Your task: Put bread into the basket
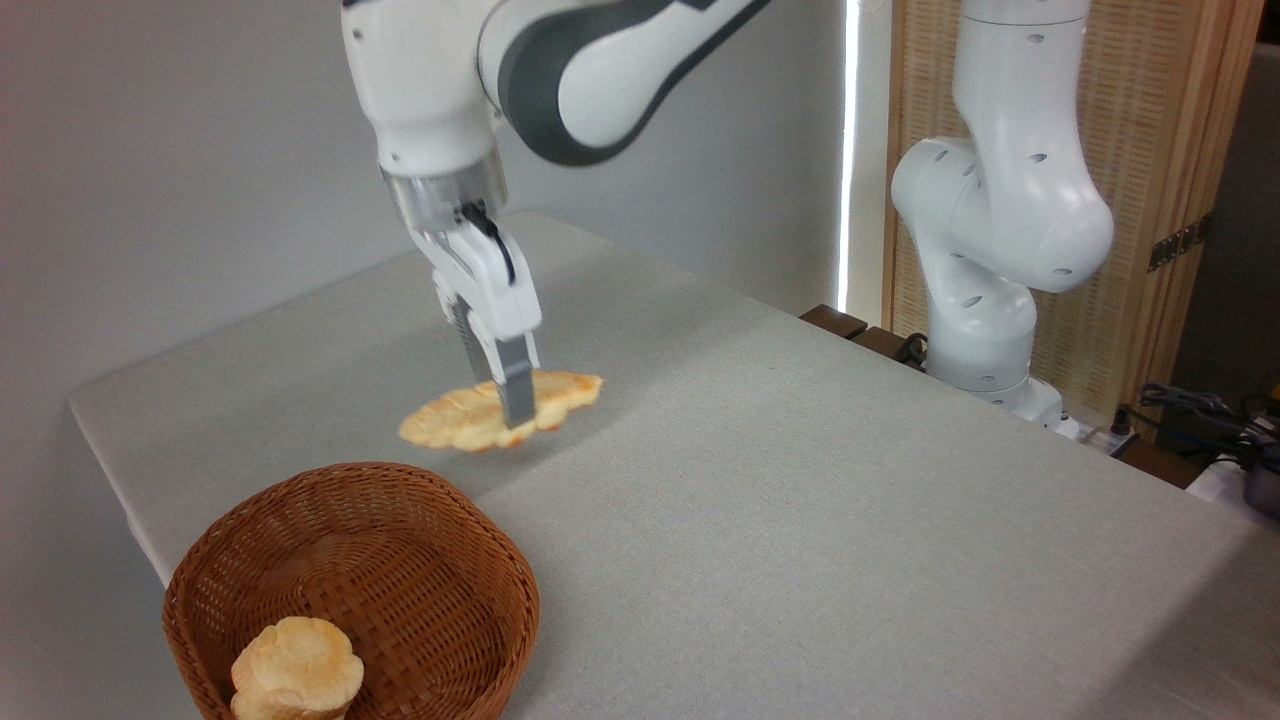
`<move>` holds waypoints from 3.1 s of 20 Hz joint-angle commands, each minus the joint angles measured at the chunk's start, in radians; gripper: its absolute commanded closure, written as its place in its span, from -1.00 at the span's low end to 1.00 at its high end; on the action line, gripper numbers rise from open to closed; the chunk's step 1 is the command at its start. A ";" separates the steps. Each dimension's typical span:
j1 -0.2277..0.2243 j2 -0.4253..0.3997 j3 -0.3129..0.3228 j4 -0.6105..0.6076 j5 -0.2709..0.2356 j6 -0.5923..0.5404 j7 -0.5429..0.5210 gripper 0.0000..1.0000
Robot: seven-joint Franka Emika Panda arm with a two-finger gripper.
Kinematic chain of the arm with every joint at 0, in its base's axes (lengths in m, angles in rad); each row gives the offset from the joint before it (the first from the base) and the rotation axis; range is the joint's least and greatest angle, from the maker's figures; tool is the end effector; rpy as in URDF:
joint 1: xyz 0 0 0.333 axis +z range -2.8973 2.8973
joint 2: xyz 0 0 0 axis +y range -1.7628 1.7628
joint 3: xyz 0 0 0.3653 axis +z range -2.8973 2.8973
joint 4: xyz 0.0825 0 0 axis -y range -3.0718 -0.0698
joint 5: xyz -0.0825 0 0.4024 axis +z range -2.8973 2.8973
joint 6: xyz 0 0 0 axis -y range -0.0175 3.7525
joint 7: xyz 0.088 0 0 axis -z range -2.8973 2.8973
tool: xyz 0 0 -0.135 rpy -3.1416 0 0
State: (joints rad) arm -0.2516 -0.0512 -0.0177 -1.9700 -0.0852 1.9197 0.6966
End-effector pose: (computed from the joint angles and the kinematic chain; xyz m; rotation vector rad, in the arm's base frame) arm 0.5360 -0.1566 0.5078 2.7343 -1.3834 0.0271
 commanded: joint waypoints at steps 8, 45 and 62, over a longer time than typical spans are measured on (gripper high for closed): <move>0.008 0.045 0.067 0.108 -0.005 0.249 -0.063 -0.31; 0.006 0.076 0.114 0.103 0.024 0.115 -0.078 -1.00; 0.009 0.056 0.120 0.108 0.084 0.010 -0.174 -1.00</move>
State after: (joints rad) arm -0.2374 0.0133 0.0879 -1.8718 -0.0066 1.9408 0.4692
